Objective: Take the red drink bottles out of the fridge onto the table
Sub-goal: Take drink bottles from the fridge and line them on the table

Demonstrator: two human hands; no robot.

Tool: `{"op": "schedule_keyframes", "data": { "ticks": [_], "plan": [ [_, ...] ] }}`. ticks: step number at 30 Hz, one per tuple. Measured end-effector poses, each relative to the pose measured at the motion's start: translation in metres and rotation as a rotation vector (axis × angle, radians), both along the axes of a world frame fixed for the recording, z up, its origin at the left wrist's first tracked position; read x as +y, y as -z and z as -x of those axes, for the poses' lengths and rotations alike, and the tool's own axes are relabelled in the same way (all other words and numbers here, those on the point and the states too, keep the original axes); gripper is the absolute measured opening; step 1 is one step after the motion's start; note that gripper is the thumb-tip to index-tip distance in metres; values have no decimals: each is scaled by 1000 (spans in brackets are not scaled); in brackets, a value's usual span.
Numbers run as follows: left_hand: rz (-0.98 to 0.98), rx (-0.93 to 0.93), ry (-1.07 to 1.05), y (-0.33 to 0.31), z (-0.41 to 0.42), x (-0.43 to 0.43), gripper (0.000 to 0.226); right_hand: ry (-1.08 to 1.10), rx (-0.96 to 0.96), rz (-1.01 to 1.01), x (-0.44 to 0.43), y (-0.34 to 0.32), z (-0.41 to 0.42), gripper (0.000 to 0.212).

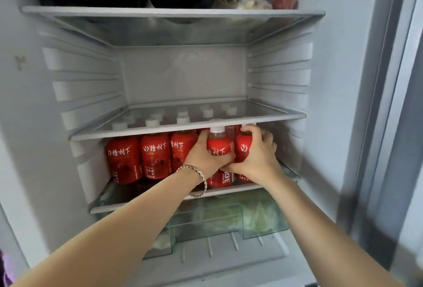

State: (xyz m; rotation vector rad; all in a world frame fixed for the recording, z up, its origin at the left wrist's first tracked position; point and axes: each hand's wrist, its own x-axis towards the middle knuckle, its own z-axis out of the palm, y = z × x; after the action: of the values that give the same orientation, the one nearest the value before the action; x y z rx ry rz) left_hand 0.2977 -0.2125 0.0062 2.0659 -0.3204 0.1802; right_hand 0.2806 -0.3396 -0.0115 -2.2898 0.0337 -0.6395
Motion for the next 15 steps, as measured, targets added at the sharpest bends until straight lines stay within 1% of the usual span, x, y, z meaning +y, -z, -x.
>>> {"op": "schedule_keyframes", "data": {
  "ticks": [1, 2, 4, 5, 6, 8, 9, 12, 14, 15],
  "plan": [
    [-16, -18, -13, 2, -2, 0, 78, -32, -70, -127, -3, 9, 0, 96],
    [-25, -37, -28, 3, -4, 0, 80, -66, -100, -264, -3, 16, -2, 98],
    [-53, -61, -34, 4, -8, 1, 81, -111, -80, -483, -4, 25, -7, 108],
    [-58, -60, -24, 3, -9, 1, 79, -101, -63, -538, -6, 26, -9, 108],
    [-46, -57, -12, 1, -11, 3, 76, -62, -59, -551, -7, 25, -10, 100],
    [-14, -49, 12, -1, -14, 6, 66, 103, -74, -519, -7, 24, -6, 75],
    [-12, -47, 20, -2, -16, 7, 63, 175, -80, -508, -6, 23, -3, 68],
    [-29, -71, 47, 2, -18, 10, 64, 242, -59, -579, -1, 23, 6, 60],
    [-6, -93, 61, 7, -17, 10, 66, 205, -22, -721, -1, 20, 12, 58],
    [1, -97, 59, 9, -17, 10, 68, 171, -4, -831, -2, 19, 16, 55]
  ]
}}
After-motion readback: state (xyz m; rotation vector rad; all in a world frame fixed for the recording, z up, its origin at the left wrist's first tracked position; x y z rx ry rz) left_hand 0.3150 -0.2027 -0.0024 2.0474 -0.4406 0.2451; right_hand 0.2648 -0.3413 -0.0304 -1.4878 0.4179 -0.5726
